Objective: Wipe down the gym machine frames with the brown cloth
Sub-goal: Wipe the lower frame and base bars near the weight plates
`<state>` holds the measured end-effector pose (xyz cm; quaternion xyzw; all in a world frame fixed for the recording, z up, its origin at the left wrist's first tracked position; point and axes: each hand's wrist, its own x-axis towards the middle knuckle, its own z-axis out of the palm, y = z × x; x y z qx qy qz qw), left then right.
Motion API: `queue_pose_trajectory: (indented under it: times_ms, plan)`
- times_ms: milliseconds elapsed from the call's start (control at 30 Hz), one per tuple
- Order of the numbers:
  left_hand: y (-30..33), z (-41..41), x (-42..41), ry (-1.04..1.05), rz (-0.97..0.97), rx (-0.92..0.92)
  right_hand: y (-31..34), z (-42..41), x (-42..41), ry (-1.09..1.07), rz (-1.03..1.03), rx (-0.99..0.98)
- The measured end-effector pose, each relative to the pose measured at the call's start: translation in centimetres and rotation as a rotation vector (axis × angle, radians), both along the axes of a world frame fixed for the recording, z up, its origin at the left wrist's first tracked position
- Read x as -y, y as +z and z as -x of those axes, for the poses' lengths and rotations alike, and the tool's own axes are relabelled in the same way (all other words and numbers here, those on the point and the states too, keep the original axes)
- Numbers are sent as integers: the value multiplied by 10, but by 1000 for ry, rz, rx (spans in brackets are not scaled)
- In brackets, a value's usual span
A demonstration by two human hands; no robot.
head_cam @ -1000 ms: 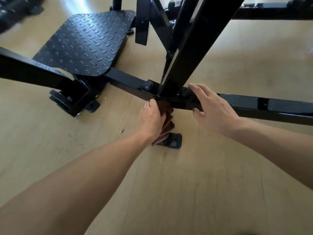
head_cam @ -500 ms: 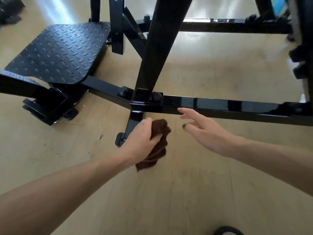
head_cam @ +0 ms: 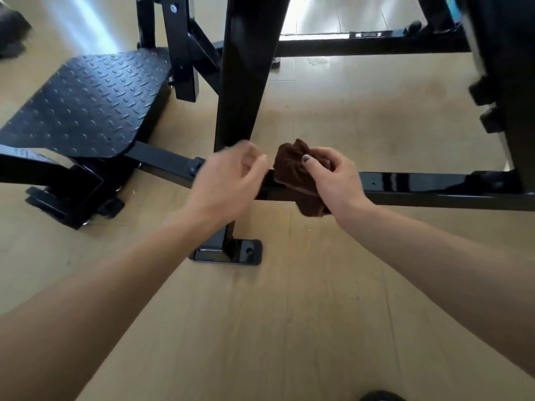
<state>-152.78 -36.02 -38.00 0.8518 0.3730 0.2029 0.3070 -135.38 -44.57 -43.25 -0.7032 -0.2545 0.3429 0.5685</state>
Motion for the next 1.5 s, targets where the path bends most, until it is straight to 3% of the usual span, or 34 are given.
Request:
queue_pose_trajectory:
  times_ms: [67, 133, 200, 333, 500, 800, 900, 1000, 1133, 1367, 1500]
  plan:
    - [7, 19, -14, 135, -229, 99, -3, -13, -7, -23, -6, 213]
    - [10, 22, -31, 269, -291, 182, -8, -23, -14, -7, 51, 520]
    - [10, 13, -41, 243, -178, 213, -13, -23, -23, 81, 163, 751]
    - [-12, -16, -35, 141, -3, 378, -21, 11, -39, 207, 262, 926]
    - [-25, -30, -32, 263, -85, 564, -32, 38, -49, 194, 265, 1047]
    - [-33, -38, -35, 303, -102, 630, -34, 11, -25, 251, 136, 1171]
    - [-33, -38, -34, 312, -83, 648, -39, -40, 20, 101, 183, 1161]
    - [-33, -39, -33, 325, -89, 655, -42, -93, 62, -105, 371, 1095]
    - [-33, -40, -31, 340, -99, 662, -42, -88, 56, -221, 469, 1053]
    - [-37, -38, -35, 330, -140, 636, -37, 34, -46, 124, 214, 1071]
    - [-36, -36, -35, 312, -146, 623, -32, 21, -40, 217, 162, 1174]
